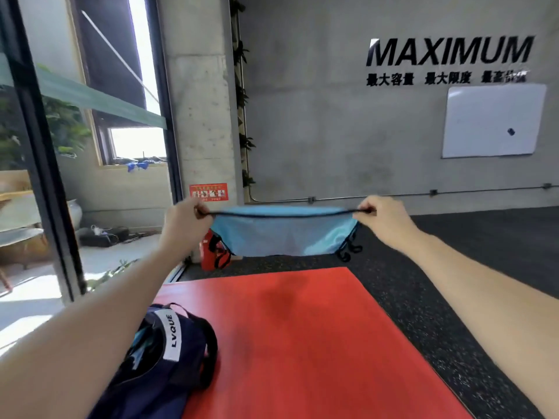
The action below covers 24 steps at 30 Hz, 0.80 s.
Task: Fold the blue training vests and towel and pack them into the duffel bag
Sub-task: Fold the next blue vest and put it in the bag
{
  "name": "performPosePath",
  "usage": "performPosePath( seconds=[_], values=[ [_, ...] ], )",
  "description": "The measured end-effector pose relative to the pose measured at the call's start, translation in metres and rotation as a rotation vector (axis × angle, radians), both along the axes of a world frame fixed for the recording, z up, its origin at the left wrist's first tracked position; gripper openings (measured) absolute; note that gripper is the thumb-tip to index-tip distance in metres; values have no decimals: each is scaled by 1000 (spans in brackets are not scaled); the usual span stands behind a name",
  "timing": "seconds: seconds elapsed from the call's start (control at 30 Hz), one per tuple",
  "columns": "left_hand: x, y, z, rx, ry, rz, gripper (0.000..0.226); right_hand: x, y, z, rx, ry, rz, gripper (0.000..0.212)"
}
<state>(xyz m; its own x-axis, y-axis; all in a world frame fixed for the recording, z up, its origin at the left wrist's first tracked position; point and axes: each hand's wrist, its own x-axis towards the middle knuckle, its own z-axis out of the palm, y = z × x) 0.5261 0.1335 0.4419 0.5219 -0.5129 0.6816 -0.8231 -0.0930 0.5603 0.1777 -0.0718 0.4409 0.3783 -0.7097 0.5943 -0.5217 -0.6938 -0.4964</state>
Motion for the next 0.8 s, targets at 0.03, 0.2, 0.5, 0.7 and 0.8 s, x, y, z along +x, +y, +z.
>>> performPosePath(
  seconds=[0.03, 0.2, 0.5, 0.7, 0.8],
  values=[
    [-5, 10, -28, 55, -4, 2, 10, -6, 10, -24, 27, 46, 11, 5],
    [-30, 72, -172, 341, 62, -9, 31, -41, 53, -152, 261, 293, 46, 22],
    [-74, 137, -254, 474, 69, -70, 23, -89, 112, -236, 390, 394, 10, 16],
    [-94, 142, -223, 385, 208, -191, 18, -93, 116, -214, 367, 263, 35, 15],
    [-95, 138, -212, 363, 233, -243, 12, -91, 111, -203, 373, 227, 38, 17]
  ],
)
